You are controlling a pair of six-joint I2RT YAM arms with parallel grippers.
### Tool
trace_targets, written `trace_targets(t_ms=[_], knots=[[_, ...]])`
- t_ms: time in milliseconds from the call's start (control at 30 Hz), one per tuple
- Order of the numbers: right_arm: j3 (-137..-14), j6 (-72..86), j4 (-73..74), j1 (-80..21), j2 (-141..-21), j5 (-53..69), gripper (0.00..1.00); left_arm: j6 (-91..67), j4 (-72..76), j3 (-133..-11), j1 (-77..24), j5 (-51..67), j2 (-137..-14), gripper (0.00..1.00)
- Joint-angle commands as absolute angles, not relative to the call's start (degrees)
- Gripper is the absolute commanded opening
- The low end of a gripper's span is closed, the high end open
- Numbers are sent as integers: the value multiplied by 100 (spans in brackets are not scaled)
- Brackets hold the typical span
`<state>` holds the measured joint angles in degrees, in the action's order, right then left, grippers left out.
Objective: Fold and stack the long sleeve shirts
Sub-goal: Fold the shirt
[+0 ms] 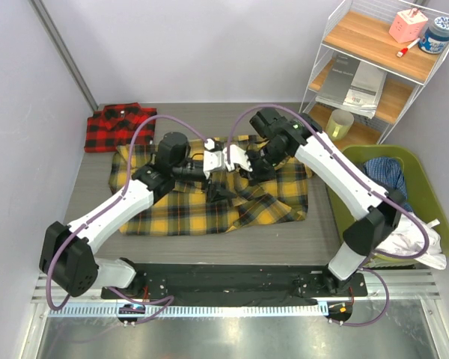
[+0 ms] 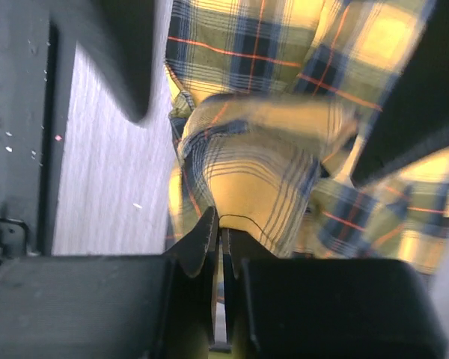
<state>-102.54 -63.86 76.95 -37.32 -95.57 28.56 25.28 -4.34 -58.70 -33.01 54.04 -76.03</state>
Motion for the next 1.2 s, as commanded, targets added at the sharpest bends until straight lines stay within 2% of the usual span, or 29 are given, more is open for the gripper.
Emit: trace_targets(t_ms=[0, 200, 433, 567, 767, 1033, 1100, 1133, 1167], knots=[[-10196, -6767, 8385, -4104, -8992, 2576, 9, 1593, 684, -5591, -3392, 4845, -7647, 96], [-9870, -6864, 8042, -4491, -8640, 2320, 9, 1354, 993, -5458, -3568, 4921, -7647, 97], [-9792, -6662, 7674, -4500, -8421, 2233, 9, 1257, 1002, -5221, -3753, 5431, -7559, 95], [-9449, -6846, 7454, -4570, -8025, 2189, 9, 1134, 1177, -5142, -3762, 5440, -7567, 91], [-9062, -7268, 7330, -4719, -7691, 2118, 9, 984, 1520, -5203, -3771, 5344, -7708, 95], [-9105, -7664, 7084, -4930, -7620, 2074, 10, 1142, 1556, -5581, -4148, 5563, -8085, 96], [-9062, -7734, 7005, -4931, -7568, 2013, 13, 1038, 1512, -5660, -4254, 5537, -8121, 78], [-8992, -7639, 6787, -4948, -7472, 1978, 16, 950, 1329, -5773, -4254, 5433, -8112, 66], [-8930, -7507, 6629, -4940, -7401, 1908, 19, 871, 1188, -5827, -4184, 5336, -8051, 39]])
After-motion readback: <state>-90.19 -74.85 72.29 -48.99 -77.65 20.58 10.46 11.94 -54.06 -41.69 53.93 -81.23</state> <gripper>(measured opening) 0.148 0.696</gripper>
